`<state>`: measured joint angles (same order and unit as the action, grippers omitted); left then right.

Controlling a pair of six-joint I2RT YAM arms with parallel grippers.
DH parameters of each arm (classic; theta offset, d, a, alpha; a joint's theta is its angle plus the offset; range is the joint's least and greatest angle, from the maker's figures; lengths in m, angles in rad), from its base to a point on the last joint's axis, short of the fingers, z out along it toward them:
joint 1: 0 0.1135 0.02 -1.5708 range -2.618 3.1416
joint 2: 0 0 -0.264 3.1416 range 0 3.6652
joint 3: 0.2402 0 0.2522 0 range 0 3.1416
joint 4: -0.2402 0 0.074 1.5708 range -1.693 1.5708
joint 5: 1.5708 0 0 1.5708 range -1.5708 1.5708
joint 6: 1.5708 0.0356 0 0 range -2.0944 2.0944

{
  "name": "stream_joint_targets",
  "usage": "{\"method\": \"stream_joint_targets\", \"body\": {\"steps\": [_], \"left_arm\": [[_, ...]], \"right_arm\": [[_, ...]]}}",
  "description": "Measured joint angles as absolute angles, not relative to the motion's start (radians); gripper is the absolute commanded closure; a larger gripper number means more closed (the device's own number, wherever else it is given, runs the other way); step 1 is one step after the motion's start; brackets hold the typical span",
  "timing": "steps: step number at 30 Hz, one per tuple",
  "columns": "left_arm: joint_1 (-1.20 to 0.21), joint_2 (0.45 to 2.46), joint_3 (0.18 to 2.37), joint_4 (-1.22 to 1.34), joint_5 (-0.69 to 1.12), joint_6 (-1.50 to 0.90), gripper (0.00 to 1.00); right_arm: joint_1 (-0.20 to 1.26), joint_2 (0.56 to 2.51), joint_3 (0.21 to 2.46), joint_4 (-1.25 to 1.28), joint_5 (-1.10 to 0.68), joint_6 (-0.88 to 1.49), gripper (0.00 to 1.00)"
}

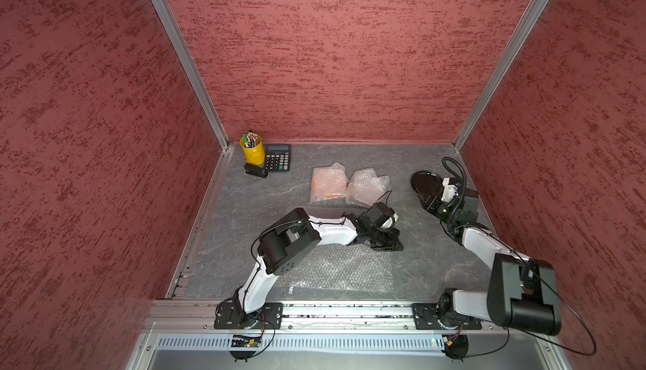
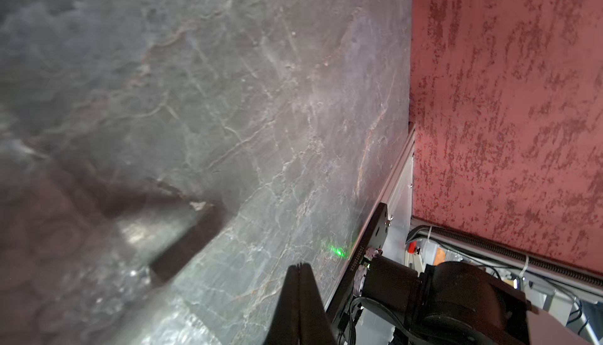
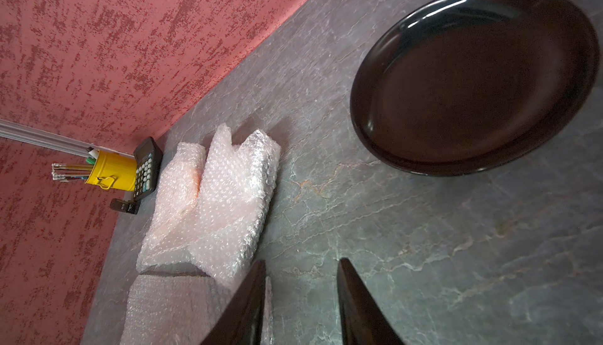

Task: Unpack dinner plates from bubble wrap
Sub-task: Move the bubble wrap to the corner of the board.

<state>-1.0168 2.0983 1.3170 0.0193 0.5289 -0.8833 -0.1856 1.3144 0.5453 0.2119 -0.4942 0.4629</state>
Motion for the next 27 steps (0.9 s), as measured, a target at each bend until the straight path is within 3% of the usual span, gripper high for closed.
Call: {"method": "stream_joint_targets", "body": {"steps": [19, 27], "left_arm": [[-0.971, 2.137, 1.301, -0.082, 0.534, -0.866, 0.96], [-0.901, 2.012, 1.142, -0.104, 0.499, -0.821, 0.96]], "right_arm": [[-0.186, 1.293, 0.541, 0.213, -0.514, 0.479, 0.61], [-0.186, 1.293, 0.538, 0.218, -0.52, 0.485, 0.61]]}}
